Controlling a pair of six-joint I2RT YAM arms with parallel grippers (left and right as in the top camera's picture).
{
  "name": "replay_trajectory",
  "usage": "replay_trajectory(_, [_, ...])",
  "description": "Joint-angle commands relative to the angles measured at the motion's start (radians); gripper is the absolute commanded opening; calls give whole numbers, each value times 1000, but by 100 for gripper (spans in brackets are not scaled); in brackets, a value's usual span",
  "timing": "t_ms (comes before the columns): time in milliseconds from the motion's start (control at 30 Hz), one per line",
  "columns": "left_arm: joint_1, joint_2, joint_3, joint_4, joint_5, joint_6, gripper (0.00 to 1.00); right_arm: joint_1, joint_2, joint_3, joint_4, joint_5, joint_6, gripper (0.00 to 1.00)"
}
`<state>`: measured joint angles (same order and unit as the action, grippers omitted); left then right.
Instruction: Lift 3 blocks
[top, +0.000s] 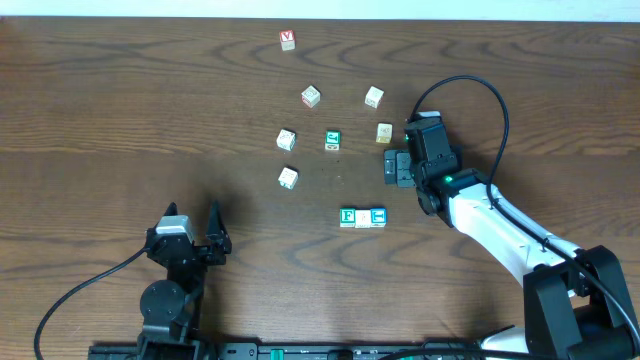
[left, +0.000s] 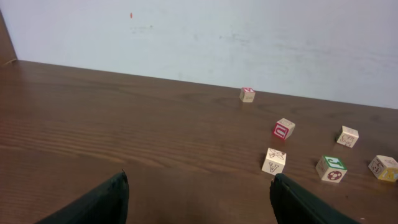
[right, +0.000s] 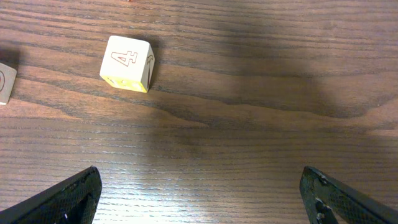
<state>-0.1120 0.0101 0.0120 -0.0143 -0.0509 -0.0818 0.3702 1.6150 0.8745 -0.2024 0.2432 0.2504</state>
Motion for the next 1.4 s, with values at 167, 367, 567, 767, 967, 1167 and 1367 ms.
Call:
replay_trajectory(167, [5, -5, -8, -56, -12, -8, 73, 10, -34, 11, -14, 13, -13, 99])
replay_trajectory(367, [5, -5, -8, -56, -13, -8, 73, 78, -183, -25, -12, 14, -13, 99])
replay_trajectory(567, [5, -5, -8, -56, -12, -8, 73, 153, -405, -135, -11, 48, -32, 99])
replay_trajectory(767, [5, -5, -8, -56, -13, -8, 73, 124, -675, -297, -30, 108, -7, 99])
replay_trajectory(967, [5, -5, -8, -56, -12, -8, 74, 37, -993, -421, -29, 94, -84, 99])
replay_trajectory(1167, [5, -5, -8, -56, -13, -8, 73, -46, -1277, -534, -23, 52, -155, 99])
replay_trajectory(1367, [5, -5, -8, -56, -12, -8, 74, -88, -1473, -658, -7, 18, -155, 99])
